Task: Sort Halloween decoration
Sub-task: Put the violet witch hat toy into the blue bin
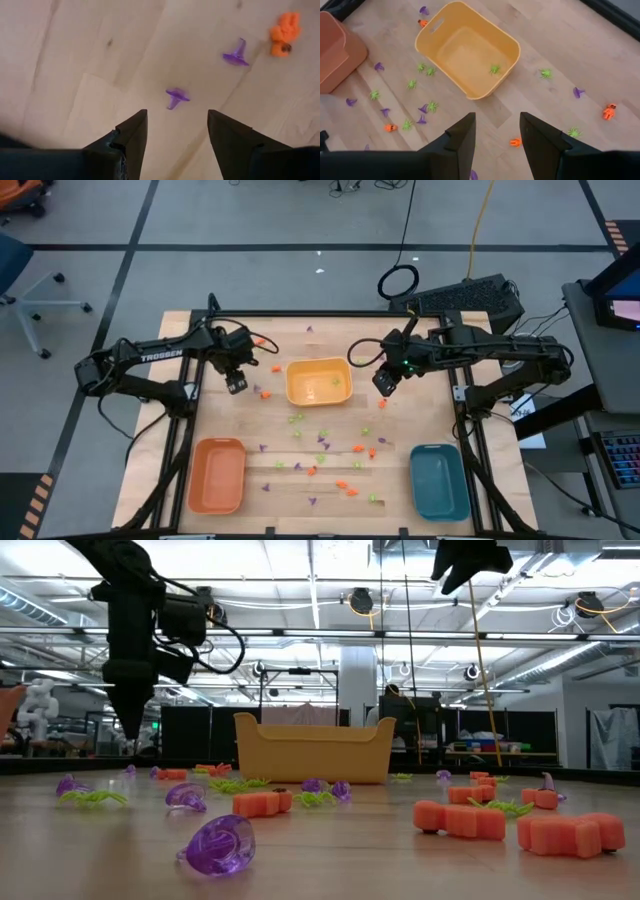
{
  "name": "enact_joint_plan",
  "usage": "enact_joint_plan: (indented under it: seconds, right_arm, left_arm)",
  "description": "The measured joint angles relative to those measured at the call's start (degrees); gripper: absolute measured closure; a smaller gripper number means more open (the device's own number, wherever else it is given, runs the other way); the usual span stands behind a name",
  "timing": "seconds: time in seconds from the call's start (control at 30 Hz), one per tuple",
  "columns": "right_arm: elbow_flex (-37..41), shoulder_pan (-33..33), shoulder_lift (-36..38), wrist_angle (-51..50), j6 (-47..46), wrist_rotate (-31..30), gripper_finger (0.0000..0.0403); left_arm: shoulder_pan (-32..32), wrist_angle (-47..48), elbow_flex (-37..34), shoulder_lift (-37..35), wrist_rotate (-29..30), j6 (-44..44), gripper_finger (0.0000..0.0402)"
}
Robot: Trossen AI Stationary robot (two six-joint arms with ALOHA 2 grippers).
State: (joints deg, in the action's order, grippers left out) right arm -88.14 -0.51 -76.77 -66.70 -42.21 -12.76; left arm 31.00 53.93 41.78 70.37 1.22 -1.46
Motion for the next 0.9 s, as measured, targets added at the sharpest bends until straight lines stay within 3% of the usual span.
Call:
enact_joint_plan:
  seconds: [0.17,0.3,0.5,0.9]
  right_arm:
    - [0.0,0.0,0.0,0.0,0.7,-1.2,0.0261]
    - [0.0,0.1,0.0,0.1,1.1,-3.8,0.0261]
    - [0.0,1.2,0.0,0.9,2.5,-3.9,0.0261]
    - [0.0,1.7,0.0,1.8,1.0,-3.7,0.0261]
  left_arm:
    - [-0.2,-0.1,0.0,0.0,-3.4,22.1,0.0204]
    - [-1.6,-0.9,0.0,0.4,-1.6,35.2,0.0204]
    - [-2.6,-0.9,0.0,3.4,2.1,42.7,0.0204]
    - [-2.5,-4.8,0.0,9.3,2.1,49.2,0.0204]
